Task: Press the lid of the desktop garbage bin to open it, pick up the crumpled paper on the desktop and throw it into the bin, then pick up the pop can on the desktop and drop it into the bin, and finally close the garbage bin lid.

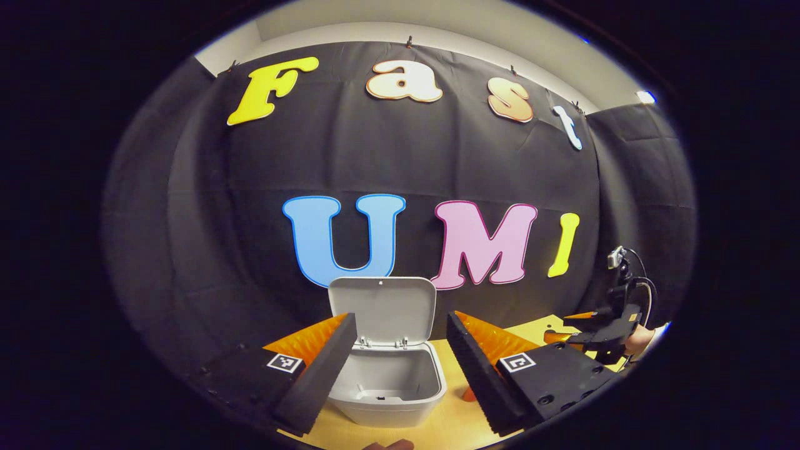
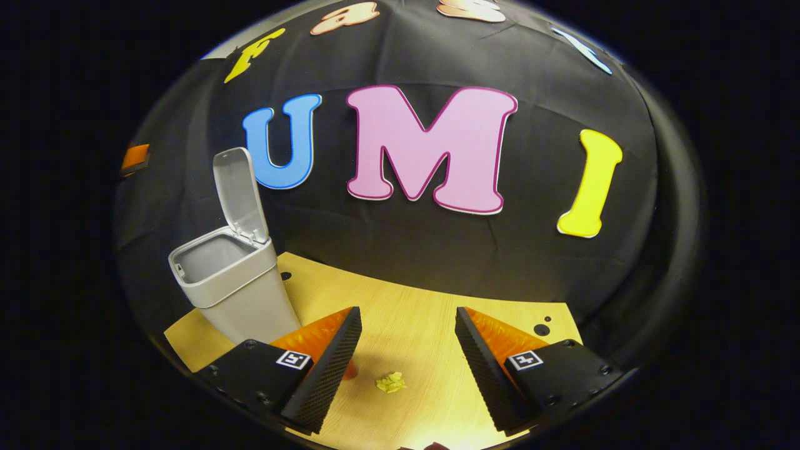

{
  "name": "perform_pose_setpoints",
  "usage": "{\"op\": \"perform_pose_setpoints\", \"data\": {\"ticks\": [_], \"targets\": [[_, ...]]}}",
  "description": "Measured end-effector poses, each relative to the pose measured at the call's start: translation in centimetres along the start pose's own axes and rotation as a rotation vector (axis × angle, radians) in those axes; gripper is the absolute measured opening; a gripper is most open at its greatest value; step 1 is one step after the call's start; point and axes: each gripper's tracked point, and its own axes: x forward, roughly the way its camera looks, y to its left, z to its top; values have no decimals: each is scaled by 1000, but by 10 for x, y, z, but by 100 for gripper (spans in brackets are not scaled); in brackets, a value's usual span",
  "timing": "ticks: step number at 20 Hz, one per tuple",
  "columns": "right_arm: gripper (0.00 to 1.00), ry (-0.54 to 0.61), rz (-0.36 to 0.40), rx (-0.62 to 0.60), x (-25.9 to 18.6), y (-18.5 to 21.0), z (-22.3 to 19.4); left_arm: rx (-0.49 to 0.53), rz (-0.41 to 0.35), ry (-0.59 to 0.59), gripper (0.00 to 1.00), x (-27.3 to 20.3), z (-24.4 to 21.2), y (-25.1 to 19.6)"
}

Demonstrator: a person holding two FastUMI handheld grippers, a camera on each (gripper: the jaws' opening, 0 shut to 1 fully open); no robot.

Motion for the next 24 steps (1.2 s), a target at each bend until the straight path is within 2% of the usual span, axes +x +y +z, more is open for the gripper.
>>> {"op": "perform_pose_setpoints", "data": {"ticks": [4, 8, 15, 20, 24], "targets": [[98, 148, 29, 21, 38, -4, -36, -15, 13, -2, 99, -19, 2, -2], [98, 357, 49, 65, 71, 1, -102, -25, 46, 0, 99, -33, -4, 0], [98, 532, 10, 142, 102, 16, -210, -9, 135, 19, 99, -65, -15, 14], [98, 608, -21, 170, 106, 14, -237, 19, 187, 42, 99, -82, -18, 19], [92, 647, -39, 166, 109, 7, -251, 44, 216, 60, 99, -92, -22, 21]]}}
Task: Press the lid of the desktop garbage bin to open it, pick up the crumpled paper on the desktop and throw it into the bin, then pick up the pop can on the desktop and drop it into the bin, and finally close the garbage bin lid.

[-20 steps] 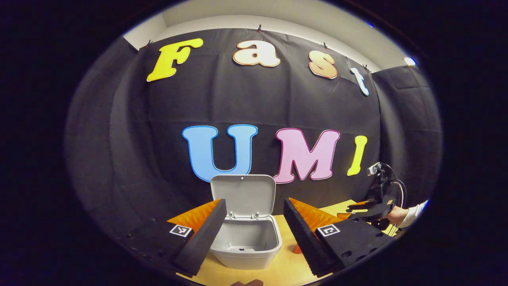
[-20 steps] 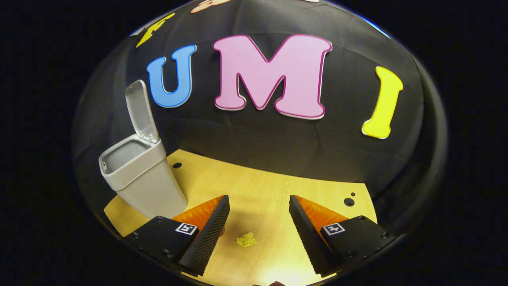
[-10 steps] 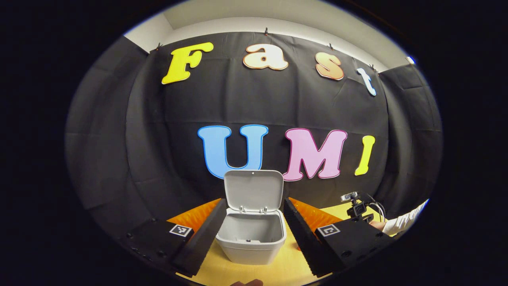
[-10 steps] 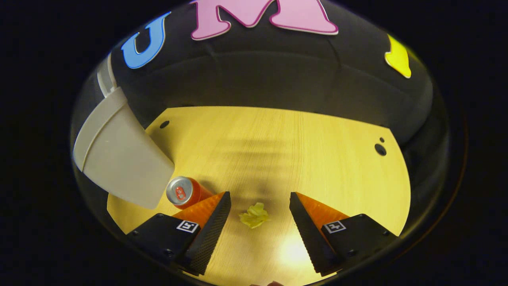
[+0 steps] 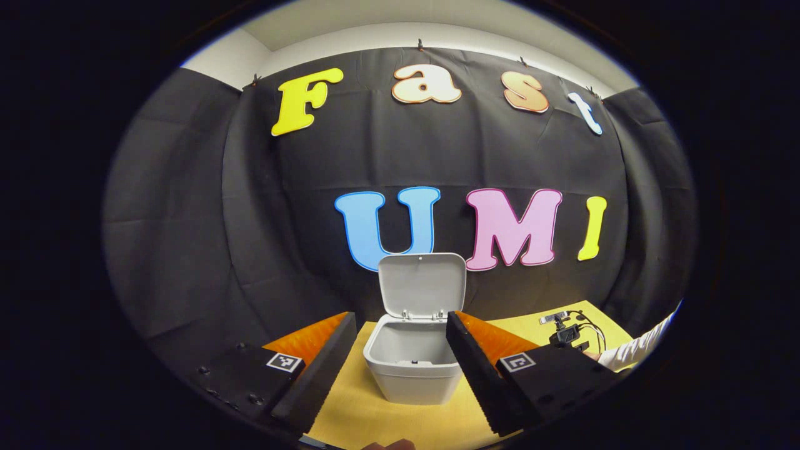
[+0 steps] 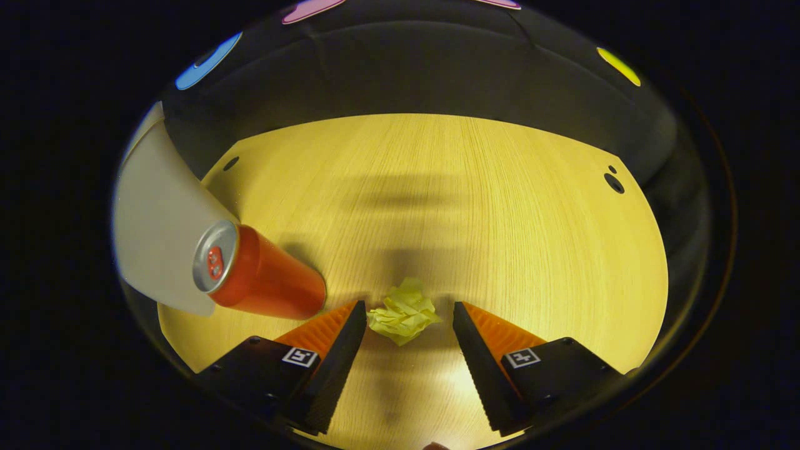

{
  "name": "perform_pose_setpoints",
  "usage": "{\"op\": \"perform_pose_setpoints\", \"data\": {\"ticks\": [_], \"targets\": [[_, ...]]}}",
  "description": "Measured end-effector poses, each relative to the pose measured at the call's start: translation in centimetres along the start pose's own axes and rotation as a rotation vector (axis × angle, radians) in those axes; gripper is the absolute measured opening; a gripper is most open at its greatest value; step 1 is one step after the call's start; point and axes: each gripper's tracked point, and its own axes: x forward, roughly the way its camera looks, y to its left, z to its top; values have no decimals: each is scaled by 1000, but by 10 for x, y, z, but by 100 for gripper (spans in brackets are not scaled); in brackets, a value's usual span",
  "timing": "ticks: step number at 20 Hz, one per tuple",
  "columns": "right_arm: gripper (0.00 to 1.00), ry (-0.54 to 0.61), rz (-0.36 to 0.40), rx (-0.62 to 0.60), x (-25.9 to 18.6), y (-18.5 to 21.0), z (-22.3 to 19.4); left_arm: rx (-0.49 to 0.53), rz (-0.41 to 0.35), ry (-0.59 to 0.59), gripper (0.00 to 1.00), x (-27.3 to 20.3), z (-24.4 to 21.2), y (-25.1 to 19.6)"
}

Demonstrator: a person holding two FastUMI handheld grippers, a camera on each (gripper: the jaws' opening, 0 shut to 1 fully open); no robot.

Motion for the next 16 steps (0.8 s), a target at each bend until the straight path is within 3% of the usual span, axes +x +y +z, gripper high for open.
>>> {"op": "perform_pose_setpoints", "data": {"ticks": [3, 4, 5, 6, 7, 16], "targets": [[53, -10, 22, 27, 1, 1, 1, 3, 7, 9, 99, -6, -2, 0], [34, -27, 16, 27, -2, -1, 6, -1, 8, 12, 99, -6, -5, 0], [43, -52, 22, 20, -6, -1, 11, -7, 7, 15, 99, -7, -6, 1], [29, -77, 26, 11, -11, -1, 16, -12, 7, 17, 99, -8, -9, 0], [43, -103, 33, 2, -22, -1, 22, -15, 7, 19, 99, -8, -9, 0], [43, -456, 152, -56, -150, 36, 116, -34, -55, 19, 99, -8, -17, -21]]}}
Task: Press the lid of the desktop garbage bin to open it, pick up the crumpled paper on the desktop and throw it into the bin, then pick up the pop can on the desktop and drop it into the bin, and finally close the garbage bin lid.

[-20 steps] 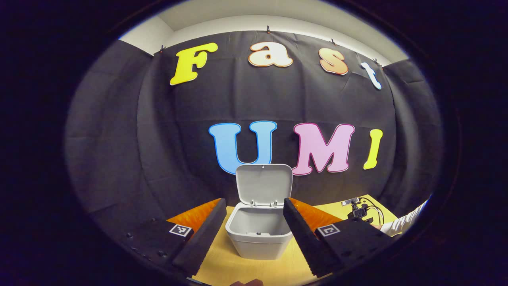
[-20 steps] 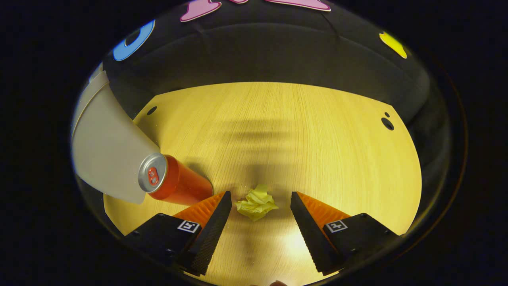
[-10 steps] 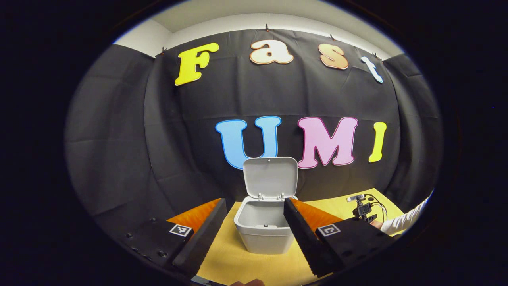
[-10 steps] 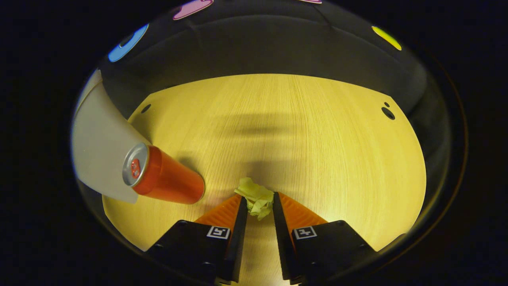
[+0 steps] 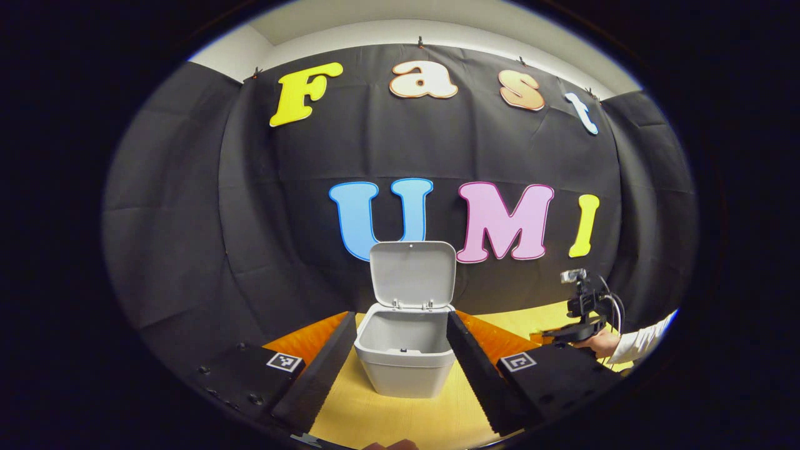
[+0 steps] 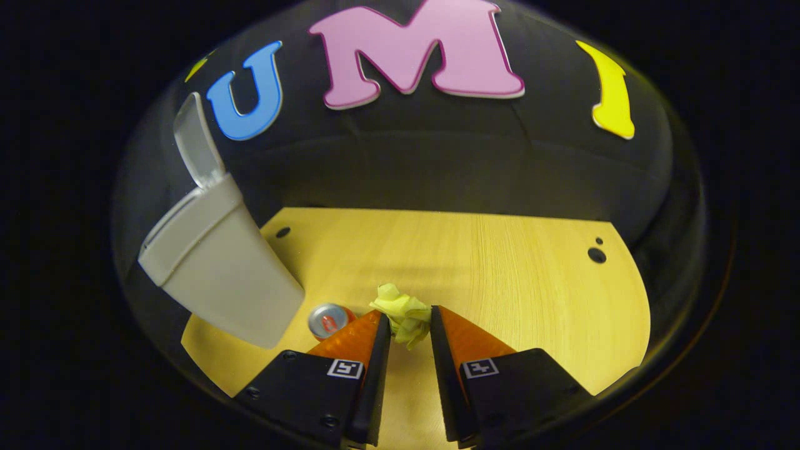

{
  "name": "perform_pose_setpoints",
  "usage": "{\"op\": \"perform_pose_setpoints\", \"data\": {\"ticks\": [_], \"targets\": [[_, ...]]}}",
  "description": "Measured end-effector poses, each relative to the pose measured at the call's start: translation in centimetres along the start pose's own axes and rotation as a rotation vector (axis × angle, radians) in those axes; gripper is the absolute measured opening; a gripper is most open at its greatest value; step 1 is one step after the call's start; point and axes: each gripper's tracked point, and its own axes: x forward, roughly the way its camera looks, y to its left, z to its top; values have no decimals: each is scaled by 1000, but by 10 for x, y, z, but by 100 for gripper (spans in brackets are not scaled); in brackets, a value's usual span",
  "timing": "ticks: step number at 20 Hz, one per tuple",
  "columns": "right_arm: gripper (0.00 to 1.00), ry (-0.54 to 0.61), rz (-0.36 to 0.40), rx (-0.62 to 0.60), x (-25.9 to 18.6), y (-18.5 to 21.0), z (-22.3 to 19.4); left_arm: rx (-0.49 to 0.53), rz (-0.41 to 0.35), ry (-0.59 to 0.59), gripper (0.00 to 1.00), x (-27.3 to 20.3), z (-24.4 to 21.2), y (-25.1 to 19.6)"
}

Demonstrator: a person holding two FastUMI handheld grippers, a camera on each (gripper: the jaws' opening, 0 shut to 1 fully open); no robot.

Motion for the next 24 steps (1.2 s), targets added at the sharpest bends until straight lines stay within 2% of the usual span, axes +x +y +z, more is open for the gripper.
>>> {"op": "perform_pose_setpoints", "data": {"ticks": [3, 6, 11, 15, 21, 24], "targets": [[42, -149, 71, -52, -27, 35, 62, 6, -11, -16, 99, -4, 3, -4], [42, -281, 173, -98, -58, 80, 117, -6, -24, -21, 99, -9, 0, -8], [42, -428, 370, -158, -96, 189, 170, -44, -20, -8, 99, -17, -11, -5], [42, -391, 463, -204, -83, 257, 159, -64, 2, 5, 99, -28, -22, 2], [43, -218, 465, -324, -29, 297, 106, -97, 26, 24, 99, -34, -43, 7], [65, -161, 475, -343, -24, 302, 87, -115, 22, 35, 100, -27, -58, 2]]}}
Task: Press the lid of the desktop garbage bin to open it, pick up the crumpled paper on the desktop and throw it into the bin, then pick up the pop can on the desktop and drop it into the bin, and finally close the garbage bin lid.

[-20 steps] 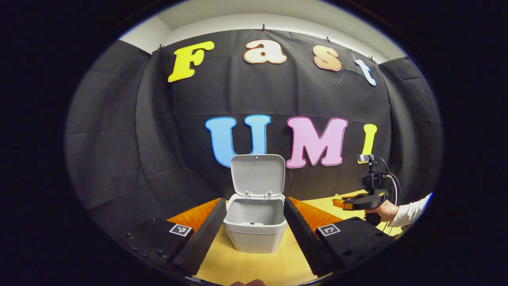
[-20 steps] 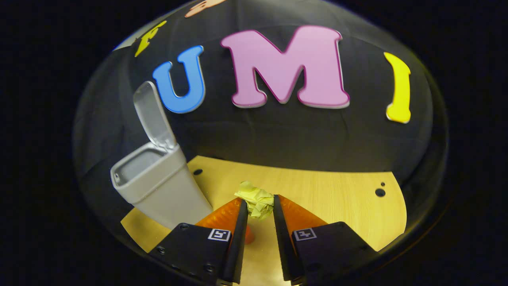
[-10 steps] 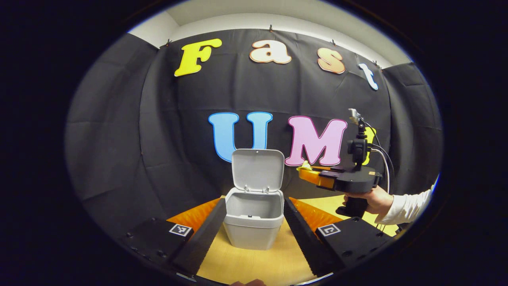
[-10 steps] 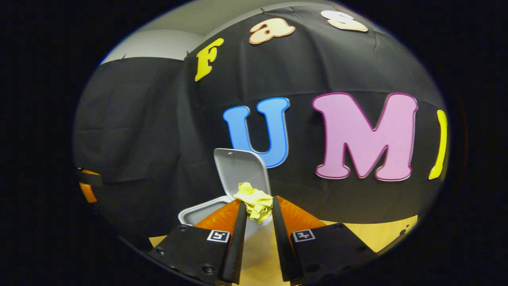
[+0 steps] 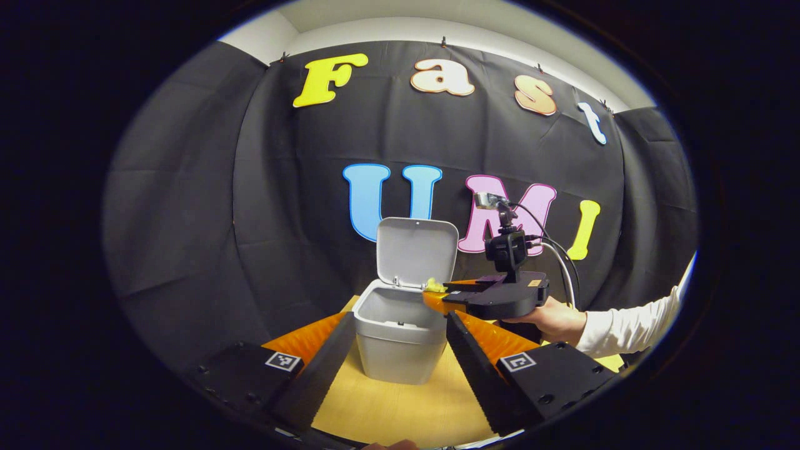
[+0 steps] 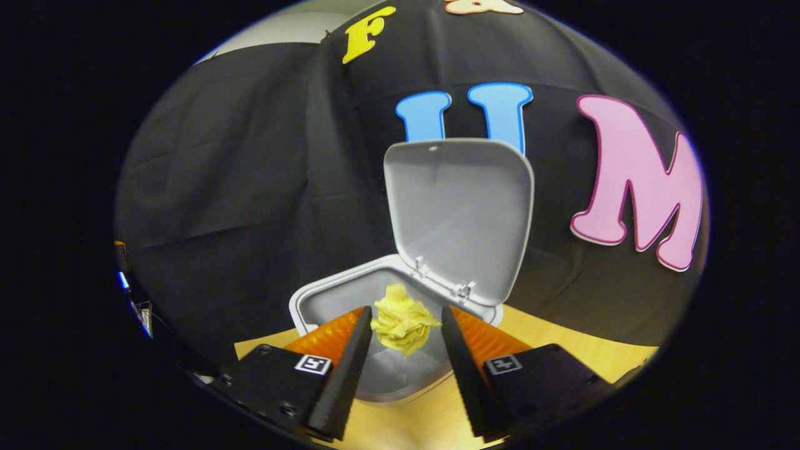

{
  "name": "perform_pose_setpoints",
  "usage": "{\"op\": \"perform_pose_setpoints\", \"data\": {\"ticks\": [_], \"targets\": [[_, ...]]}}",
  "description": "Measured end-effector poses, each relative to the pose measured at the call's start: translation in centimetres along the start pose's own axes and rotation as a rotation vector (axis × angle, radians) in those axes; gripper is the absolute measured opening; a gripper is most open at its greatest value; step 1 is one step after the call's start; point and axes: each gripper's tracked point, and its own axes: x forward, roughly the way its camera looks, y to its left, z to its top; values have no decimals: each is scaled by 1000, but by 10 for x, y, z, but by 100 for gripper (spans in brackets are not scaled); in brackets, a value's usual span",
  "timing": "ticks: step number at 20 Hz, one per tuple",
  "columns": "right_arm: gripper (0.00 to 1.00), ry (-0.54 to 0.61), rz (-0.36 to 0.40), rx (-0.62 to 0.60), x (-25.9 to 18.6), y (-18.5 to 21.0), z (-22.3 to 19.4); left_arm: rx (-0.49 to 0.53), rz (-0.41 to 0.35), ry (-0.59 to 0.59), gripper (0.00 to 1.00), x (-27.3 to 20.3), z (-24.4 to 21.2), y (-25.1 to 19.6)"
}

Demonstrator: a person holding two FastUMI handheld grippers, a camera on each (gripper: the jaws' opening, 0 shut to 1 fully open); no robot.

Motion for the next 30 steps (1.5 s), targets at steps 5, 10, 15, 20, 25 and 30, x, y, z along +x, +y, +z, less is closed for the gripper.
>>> {"op": "perform_pose_setpoints", "data": {"ticks": [5, 10, 15, 20, 25, 30], "targets": [[87, -37, -44, -46, -35, -28, 8, -5, -77, -1, 99, 27, -21, -30], [94, -53, -163, -31, -99, -92, 6, 7, -159, -10, 99, 70, -45, -76], [94, -38, -293, 19, -166, -151, -11, 85, -269, 1, 99, 116, -80, -146], [94, 4, -397, 30, -227, -195, -40, 40, -338, 68, 99, 174, -135, -202], [94, 79, -458, 76, -257, -229, -86, 18, -345, 140, 99, 222, -184, -231], [94, 123, -491, 161, -264, -257, -122, 36, -319, 225, 99, 265, -228, -244]]}}
